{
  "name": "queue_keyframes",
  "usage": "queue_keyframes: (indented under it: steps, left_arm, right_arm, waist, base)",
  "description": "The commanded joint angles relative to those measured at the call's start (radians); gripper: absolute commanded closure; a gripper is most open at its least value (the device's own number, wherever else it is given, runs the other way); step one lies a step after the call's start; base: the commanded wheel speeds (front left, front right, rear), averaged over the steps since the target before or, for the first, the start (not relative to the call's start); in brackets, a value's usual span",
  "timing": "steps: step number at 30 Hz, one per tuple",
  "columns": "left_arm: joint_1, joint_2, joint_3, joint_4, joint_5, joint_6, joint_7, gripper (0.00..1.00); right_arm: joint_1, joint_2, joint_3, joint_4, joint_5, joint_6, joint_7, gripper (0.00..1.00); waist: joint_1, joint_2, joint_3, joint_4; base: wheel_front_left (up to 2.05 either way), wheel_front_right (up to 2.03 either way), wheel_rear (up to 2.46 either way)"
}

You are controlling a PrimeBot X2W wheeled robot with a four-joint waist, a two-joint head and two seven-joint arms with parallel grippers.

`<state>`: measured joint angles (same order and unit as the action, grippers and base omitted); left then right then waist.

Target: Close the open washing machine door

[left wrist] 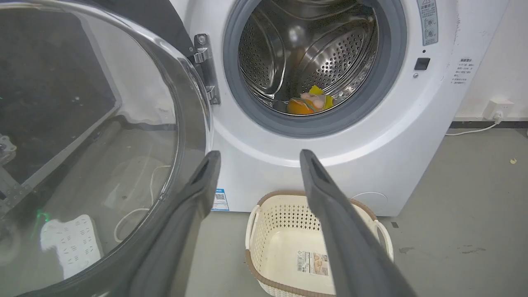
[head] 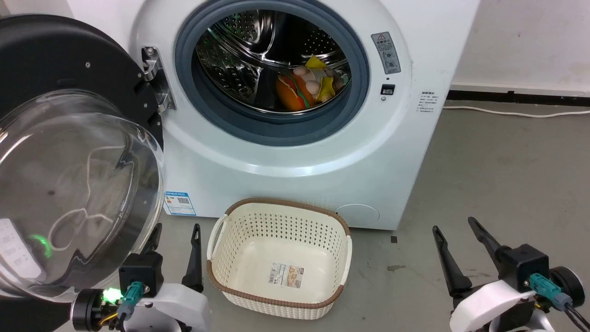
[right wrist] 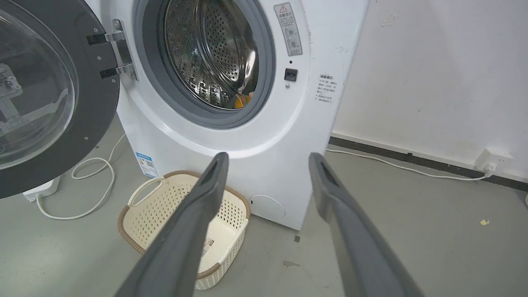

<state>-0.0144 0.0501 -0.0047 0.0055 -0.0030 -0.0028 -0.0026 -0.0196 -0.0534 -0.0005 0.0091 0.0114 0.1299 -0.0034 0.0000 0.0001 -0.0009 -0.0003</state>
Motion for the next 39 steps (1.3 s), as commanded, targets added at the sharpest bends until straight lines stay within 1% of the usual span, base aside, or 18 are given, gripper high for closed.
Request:
queue_keyframes:
  steps: [1, 8, 15, 30, 39]
  left_arm:
    - [-0.001, 0.0, -0.003, -0.001, -0.004, 0.002, -0.011, 0.0]
    - [-0.001, 0.0, -0.006, -0.004, -0.01, 0.002, -0.025, 0.0]
    - [-0.001, 0.0, -0.007, -0.006, -0.015, -0.001, -0.04, 0.0]
    - [0.002, 0.0, -0.009, 0.0, -0.03, -0.01, -0.075, 0.0]
    - [0.009, 0.0, 0.009, -0.021, -0.04, 0.0, -0.094, 0.0]
  right_arm:
    - [-0.002, 0.0, -0.001, 0.004, 0.011, 0.0, -0.01, 0.0]
    - [-0.003, 0.0, -0.001, 0.01, 0.017, 0.0, -0.025, 0.0]
    - [-0.002, 0.001, 0.004, 0.021, 0.026, 0.0, -0.039, 0.0]
    - [-0.009, 0.001, 0.023, 0.055, 0.037, 0.0, -0.075, 0.0]
    - [-0.04, 0.001, 0.07, 0.083, 0.041, 0.0, -0.094, 0.0]
  waist:
    - [0.0, -0.0001, 0.0, 0.0]
    - [0.0, -0.0001, -0.002, 0.005]
    - [0.0, -0.0001, -0.004, 0.026]
    - [0.0, -0.0001, -0.015, 0.14]
    - [0.0, -0.0001, -0.003, 0.188]
  base:
    - [0.0, 0.0, 0.0]
    - [0.0, 0.0, 0.0]
    - [0.0, 0.0, 0.0]
    - [0.0, 0.0, 0.0]
    - [0.0, 0.0, 0.0]
